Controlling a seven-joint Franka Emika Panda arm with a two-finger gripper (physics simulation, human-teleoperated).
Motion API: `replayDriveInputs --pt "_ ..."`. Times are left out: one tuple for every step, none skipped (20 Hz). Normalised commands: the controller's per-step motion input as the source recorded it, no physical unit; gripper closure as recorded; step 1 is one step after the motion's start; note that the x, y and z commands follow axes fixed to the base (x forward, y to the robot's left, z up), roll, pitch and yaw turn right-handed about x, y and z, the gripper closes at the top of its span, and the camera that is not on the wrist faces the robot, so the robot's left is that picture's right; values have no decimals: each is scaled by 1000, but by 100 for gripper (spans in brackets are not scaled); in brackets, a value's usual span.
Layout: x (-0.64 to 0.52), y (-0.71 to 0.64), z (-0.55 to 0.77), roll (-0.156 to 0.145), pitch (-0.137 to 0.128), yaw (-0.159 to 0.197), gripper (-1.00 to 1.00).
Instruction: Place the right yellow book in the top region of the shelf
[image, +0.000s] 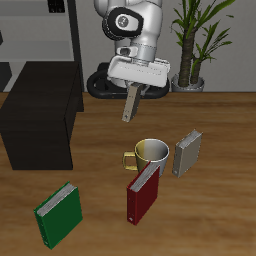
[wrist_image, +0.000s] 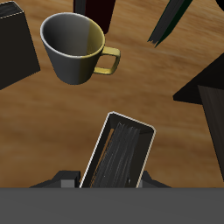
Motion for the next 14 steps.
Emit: replayDriveInputs --pt "-108 -12 79 -148 2 52 100" --pt "-231 100 148 -80 -17 60 100" --pt "-127 83 96 -157 -43 54 100" --pt "-244 305 293 -236 -132 169 100" --pt "-108 230 168 -34 -58 75 100" --pt "-109 180 186 -107 -69 99 100" --pt "-27 198 157 -46 -46 74 100" --pt "-33 190 141 -66 -93 106 100" --pt "-49 178 42 -76 -4 53 100" --pt "-117 227 102 -61 -82 125 100" --pt "-77 109 28 -159 -75 83 100" --pt "-11 144 23 -98 -41 87 100" --pt "27 100 -8 -45 -24 36 100" --pt "72 160 -16 -115 -83 144 100"
